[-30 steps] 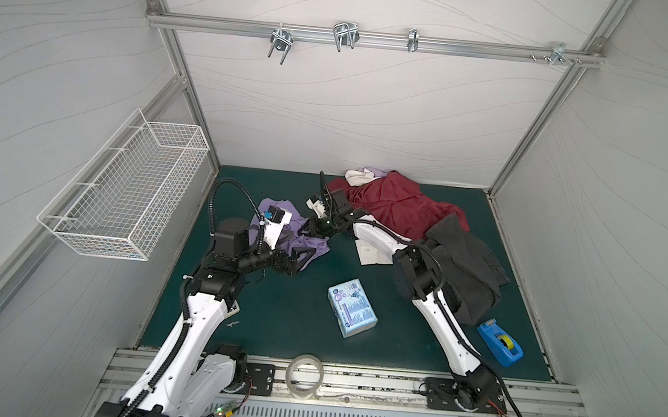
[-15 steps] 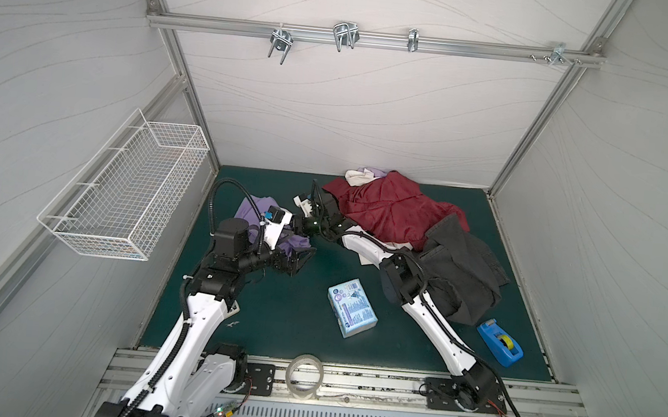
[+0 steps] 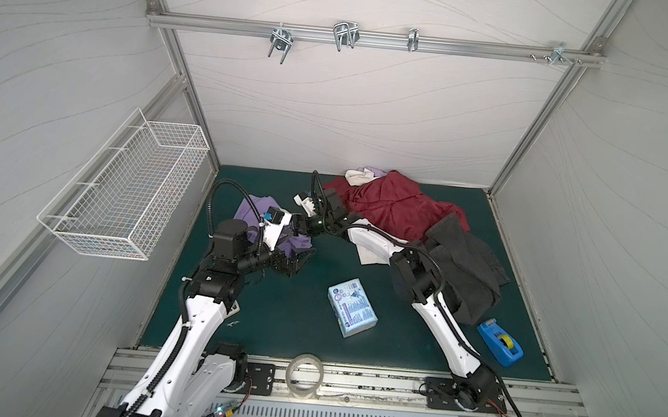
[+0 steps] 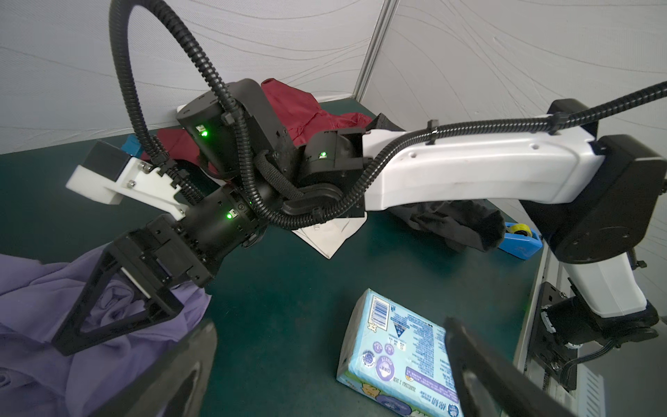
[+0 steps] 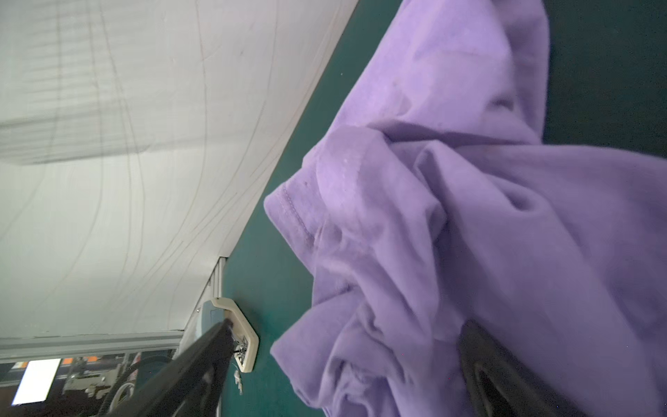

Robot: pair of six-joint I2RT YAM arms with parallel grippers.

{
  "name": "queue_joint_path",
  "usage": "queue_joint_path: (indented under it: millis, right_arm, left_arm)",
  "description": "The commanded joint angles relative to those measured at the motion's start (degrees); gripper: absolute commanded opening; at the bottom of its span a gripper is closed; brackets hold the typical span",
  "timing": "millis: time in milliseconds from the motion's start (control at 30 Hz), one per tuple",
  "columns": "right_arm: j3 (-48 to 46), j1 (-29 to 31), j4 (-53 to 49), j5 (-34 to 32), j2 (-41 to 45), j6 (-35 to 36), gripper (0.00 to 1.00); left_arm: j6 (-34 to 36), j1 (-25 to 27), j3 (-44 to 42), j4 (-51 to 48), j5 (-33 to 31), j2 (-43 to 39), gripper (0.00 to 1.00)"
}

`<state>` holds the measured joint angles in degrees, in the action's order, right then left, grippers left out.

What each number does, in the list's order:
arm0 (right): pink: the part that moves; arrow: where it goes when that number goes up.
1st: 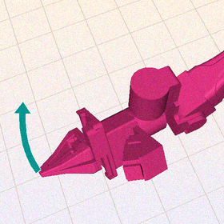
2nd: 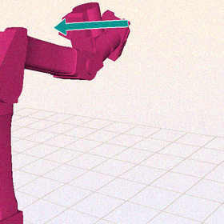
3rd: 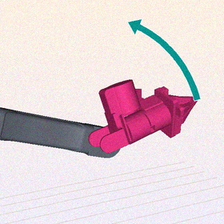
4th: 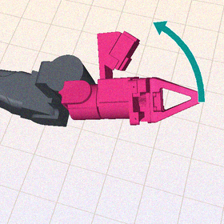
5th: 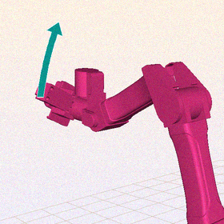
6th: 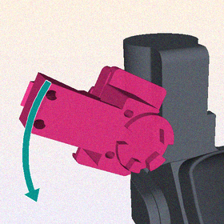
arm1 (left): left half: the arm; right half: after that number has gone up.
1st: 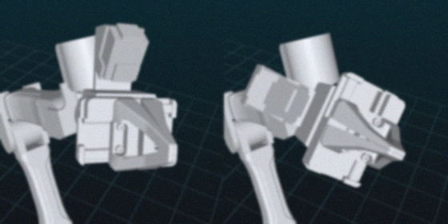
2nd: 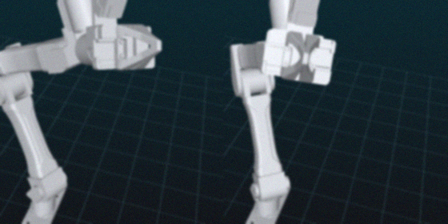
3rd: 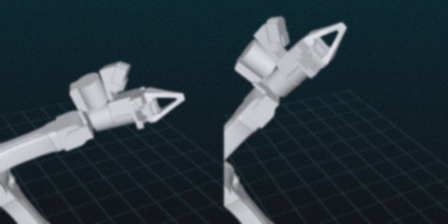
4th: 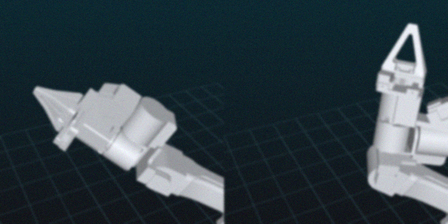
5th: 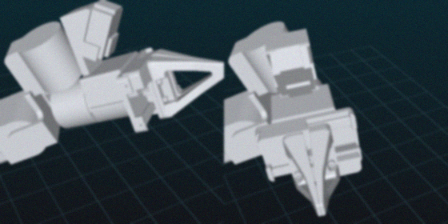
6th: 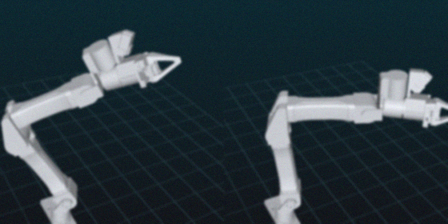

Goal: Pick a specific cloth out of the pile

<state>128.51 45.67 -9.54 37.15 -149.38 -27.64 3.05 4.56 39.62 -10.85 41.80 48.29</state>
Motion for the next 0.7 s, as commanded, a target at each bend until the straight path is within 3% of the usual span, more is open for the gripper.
queue_joint_path:
  millis: [0, 133, 433, 667]
  right_arm:
    - [-1.7, -1.4, -11.9, -3.2, 6.2, 6.3, 0.99]
    - [-11.0, -4.4, -15.5, -4.5, 14.5, 10.4, 0.99]
    - [-33.8, -14.2, -24.2, -10.6, 44.8, 25.2, 0.99]
    - [-45.7, -21.7, -26.6, -28.6, 63.1, 30.0, 0.99]
  left_arm:
    - [1.2, 0.2, 0.4, 2.1, 0.8, -0.8, 0.99]
    - [0.9, 0.2, 0.5, 2.1, 0.9, -0.8, 0.99]
    - [0.3, 0.3, 0.7, 2.7, 0.1, 0.1, 0.99]
    - [-0.2, 0.2, 2.0, 1.9, -4.0, 3.9, 0.99]
